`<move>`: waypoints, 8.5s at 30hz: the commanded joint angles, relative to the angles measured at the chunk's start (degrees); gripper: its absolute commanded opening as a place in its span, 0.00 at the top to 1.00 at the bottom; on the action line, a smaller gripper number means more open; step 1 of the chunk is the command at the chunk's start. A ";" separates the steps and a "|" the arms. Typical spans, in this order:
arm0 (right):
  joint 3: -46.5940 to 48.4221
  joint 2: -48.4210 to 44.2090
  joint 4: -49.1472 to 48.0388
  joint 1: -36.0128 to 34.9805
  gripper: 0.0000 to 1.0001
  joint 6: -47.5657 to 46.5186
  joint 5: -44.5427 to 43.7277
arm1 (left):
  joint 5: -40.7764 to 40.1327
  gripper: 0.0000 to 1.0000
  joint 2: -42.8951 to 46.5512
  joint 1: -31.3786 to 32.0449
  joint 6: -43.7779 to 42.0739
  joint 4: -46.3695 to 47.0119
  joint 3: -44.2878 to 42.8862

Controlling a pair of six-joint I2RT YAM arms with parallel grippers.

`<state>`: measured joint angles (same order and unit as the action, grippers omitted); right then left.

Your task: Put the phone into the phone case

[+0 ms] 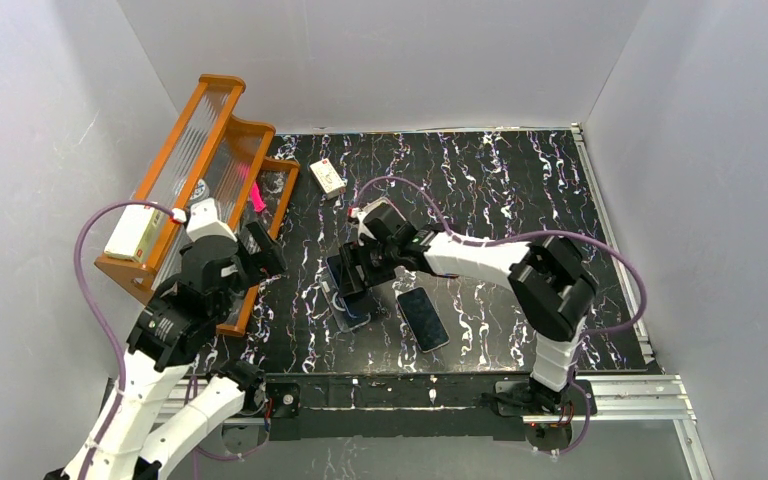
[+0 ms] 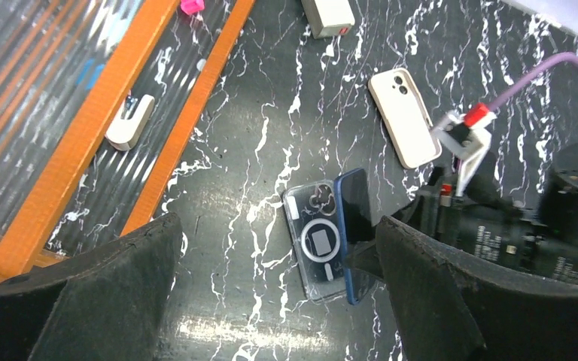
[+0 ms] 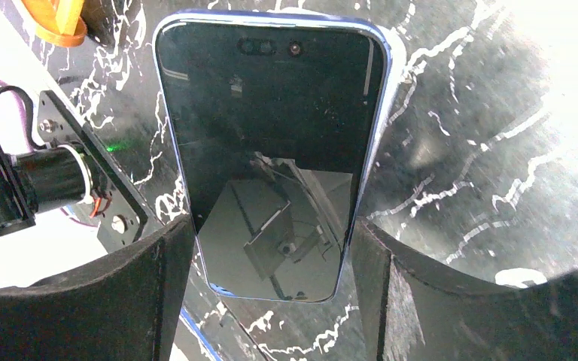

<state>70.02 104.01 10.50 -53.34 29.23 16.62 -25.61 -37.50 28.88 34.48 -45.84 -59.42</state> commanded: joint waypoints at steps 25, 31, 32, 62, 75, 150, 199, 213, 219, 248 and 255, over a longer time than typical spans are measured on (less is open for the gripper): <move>10.88 9.91 6.60 -2.91 0.10 0.61 -1.29 | 2.49 0.02 2.71 0.12 3.36 -1.50 1.48; 10.08 6.90 6.62 -2.93 0.10 2.13 0.39 | 6.06 0.06 -0.56 0.12 5.13 -1.03 3.05; 10.11 6.53 7.23 -2.87 0.11 2.40 0.31 | 6.73 0.07 -1.03 0.12 5.42 -0.74 3.27; 0.82 6.53 -3.38 4.70 0.41 3.00 5.61 | 22.16 0.37 -17.94 0.12 14.15 21.05 27.19; -2.51 9.13 -5.92 4.61 0.57 5.99 8.13 | 20.08 0.41 -24.47 0.12 14.12 32.24 32.94; -10.35 8.42 -13.24 4.53 0.67 16.00 0.32 | 40.06 0.87 -40.05 1.00 19.75 31.33 24.03; -19.31 0.16 -31.33 8.00 0.43 22.78 15.34 | 43.76 0.78 -31.89 -6.69 13.34 31.59 30.31; -18.38 -1.35 -22.30 7.52 0.42 17.31 4.67 | 43.72 0.78 -32.48 -6.69 13.40 37.72 29.79; -16.76 1.65 -22.06 5.75 0.39 17.90 4.85 | 42.30 0.81 -34.40 -6.74 13.48 36.83 31.19; -20.71 3.26 -46.97 5.09 0.41 31.38 19.86 | 45.36 0.95 -31.78 -8.30 14.78 34.34 35.54; -19.19 5.24 -41.23 5.07 0.47 28.79 17.84 | 45.73 0.93 -30.59 -8.36 14.65 34.15 34.15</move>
<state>49.06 107.61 -30.35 -47.05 58.48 32.56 20.40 -68.25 19.90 50.11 -7.94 -25.69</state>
